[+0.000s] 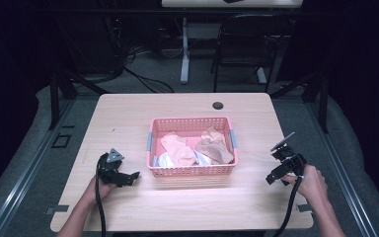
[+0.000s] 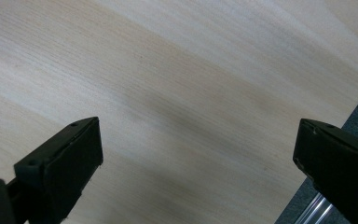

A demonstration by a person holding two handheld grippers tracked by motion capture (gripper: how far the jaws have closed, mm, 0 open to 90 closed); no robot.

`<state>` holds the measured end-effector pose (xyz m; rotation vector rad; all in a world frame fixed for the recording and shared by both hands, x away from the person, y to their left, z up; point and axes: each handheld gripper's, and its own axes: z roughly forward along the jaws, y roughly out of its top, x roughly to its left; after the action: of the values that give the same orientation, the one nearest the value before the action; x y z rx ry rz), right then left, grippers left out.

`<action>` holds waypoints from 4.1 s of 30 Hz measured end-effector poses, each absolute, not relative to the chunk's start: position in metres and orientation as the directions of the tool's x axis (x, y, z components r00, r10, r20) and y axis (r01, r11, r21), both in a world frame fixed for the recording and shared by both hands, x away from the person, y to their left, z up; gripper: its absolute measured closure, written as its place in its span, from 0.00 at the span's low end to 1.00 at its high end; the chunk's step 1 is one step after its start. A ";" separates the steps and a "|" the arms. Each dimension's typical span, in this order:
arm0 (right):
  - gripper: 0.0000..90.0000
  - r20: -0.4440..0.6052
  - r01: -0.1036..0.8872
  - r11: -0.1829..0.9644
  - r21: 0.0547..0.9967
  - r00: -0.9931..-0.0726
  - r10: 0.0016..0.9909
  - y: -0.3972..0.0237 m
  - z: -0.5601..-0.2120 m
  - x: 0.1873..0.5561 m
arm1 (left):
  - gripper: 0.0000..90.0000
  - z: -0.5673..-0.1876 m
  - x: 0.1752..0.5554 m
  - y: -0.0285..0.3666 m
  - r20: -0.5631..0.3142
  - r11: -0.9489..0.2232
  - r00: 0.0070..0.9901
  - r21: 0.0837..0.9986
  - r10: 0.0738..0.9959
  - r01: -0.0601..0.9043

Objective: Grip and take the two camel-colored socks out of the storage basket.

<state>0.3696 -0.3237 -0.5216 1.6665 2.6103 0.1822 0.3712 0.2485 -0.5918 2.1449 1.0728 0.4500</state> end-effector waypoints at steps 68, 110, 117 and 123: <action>0.02 -0.045 0.779 0.614 0.126 -0.614 0.788 -0.206 -0.393 0.431 | 0.00 -0.592 0.371 0.248 0.004 -0.421 0.596 0.712 0.803 0.563; 0.44 0.011 0.695 0.683 0.224 -0.703 0.712 -0.142 -0.482 0.438 | 0.00 -0.592 0.371 0.248 0.005 -0.422 0.597 0.712 0.802 0.561; 0.57 0.028 0.719 0.649 0.249 -0.676 0.737 -0.151 -0.492 0.433 | 0.00 -0.592 0.371 0.248 0.004 -0.421 0.596 0.712 0.803 0.562; 0.74 0.024 0.724 0.644 0.246 -0.669 0.743 -0.155 -0.493 0.431 | 0.00 -0.592 0.371 0.248 0.004 -0.421 0.596 0.712 0.803 0.562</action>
<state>0.4307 -0.1553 -0.4932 1.2403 2.7762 0.3623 0.3709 0.2482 -0.5920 2.1422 1.0756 0.4544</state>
